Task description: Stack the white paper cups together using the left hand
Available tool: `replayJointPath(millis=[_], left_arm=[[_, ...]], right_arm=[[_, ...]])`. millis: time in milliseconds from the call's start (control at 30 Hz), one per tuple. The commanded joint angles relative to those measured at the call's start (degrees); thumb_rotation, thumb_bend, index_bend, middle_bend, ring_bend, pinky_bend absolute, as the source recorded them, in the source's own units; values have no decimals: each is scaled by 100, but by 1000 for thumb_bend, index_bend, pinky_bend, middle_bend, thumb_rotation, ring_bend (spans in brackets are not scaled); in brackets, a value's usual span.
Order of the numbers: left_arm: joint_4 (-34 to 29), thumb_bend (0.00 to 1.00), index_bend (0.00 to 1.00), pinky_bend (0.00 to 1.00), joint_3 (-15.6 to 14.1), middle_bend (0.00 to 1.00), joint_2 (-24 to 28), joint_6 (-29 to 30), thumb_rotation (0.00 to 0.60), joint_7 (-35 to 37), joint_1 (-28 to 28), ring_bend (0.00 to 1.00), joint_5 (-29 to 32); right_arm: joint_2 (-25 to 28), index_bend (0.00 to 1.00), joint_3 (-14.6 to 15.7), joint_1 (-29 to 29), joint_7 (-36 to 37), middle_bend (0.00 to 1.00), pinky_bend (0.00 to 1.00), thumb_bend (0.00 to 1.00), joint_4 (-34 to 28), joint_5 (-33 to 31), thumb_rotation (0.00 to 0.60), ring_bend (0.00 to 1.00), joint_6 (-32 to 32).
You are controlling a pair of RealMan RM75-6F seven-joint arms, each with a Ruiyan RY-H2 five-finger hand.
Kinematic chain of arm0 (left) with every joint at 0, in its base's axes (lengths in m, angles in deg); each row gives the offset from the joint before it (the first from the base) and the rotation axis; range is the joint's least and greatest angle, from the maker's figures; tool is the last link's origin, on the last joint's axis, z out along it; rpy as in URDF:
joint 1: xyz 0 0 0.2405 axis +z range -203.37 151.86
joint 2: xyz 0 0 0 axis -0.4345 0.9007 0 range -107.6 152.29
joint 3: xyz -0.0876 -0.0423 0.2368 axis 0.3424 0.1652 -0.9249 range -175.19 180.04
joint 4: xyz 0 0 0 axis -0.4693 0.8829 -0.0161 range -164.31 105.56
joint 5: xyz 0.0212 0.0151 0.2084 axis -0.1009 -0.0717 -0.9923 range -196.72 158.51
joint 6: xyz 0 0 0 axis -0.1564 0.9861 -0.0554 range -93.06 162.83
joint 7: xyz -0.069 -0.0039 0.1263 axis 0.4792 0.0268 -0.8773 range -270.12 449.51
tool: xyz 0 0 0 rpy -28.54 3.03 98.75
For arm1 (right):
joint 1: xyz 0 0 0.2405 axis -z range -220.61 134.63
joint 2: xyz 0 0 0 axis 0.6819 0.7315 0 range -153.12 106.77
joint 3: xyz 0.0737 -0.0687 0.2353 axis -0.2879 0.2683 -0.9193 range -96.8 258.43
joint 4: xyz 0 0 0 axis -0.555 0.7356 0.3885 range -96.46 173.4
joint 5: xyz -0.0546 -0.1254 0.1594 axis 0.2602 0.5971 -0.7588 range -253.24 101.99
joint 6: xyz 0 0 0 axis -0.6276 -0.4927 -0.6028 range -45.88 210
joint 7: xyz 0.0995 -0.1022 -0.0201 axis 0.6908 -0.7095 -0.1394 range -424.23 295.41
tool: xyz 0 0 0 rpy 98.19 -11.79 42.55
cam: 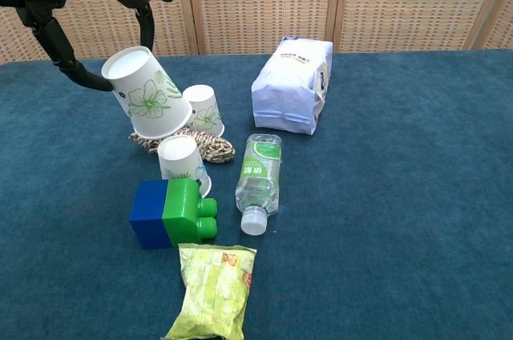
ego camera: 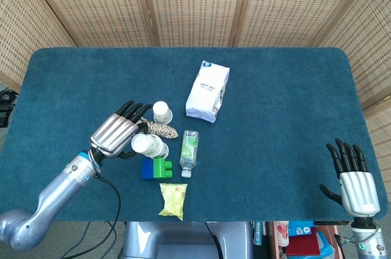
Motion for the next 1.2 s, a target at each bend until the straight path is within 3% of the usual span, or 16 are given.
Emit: replayJointPath(millis=[33,300,600,1200], left_arm=[[80,242,436,0,-34,0,-117,31,600,-199,-230,0,361],[257,242,436,0,-191,0,-370,106,600,-645,-729,0,1285],[484,243,436,0,-331,0,-646,163,600,-734,-1029,0,1774],[864,243,436,0,-550,0,-1193,281,600,-827,-1376,0,2170]], right_arm=[[-2,0,0,-7,1,0,0,52,4,-3,600,0,11],[8,0,-4,-11,44,0,0,52,13,-20,600,0,22],[-3,1,17,-20,11,0,0,52,10,-3,600,0,44],[21,0,-9,-17,93,0,0,52,9,-37,600,0,23]])
